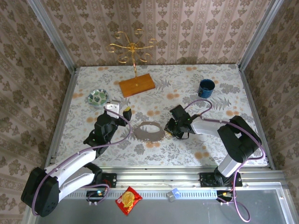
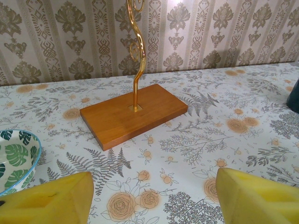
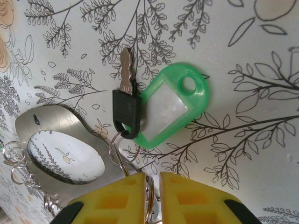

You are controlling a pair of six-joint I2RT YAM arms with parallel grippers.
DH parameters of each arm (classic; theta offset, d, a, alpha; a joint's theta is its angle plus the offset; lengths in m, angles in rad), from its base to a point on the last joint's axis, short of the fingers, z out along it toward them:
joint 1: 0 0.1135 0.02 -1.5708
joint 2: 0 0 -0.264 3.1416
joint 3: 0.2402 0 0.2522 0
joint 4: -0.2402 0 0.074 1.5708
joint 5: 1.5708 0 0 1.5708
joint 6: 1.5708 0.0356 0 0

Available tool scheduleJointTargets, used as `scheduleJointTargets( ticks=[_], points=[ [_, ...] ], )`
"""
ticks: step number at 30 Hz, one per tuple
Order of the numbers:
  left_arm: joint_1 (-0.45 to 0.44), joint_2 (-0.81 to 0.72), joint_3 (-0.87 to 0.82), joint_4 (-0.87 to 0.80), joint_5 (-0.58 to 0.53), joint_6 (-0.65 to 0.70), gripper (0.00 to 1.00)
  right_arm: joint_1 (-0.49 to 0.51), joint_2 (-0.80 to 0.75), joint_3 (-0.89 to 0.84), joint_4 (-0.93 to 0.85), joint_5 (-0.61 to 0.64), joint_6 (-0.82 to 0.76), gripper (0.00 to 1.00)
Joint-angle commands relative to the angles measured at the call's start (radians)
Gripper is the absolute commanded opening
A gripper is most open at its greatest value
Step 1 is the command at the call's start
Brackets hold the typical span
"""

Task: Put the keys on the keyring

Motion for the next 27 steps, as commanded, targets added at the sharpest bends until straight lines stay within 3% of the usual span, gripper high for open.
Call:
scheduleJointTargets(
  ticks=[1, 5, 8, 12, 27],
  points=[
    [0.010, -0.011, 0.037, 0.008, 0.009, -0.009, 0.70, -0.005, 0.016, -0.011, 0.003, -0.019, 0.016, 0.15],
    [0.010, -0.010, 0.036, 0.008, 0.008, -0.007, 0.70, -0.005, 0.016, -0.011, 0.004, -0.024, 0.017, 0.11],
    [0.010, -0.012, 0.039, 0.005, 0.007, -0.002, 0.70, -0.006, 0.006, -0.014, 0.003, -0.021, 0.014, 0.00],
    [0.009, -0.019, 0.044, -0.002, 0.003, 0.009, 0.70, -0.006, -0.023, 0.001, -0.029, -0.003, -0.029, 0.00],
    [0.009, -0.064, 0.082, -0.045, 0.022, 0.112, 0.70, -0.001, -0.246, 0.084, -0.063, 0.020, -0.495, 0.00]
  ],
)
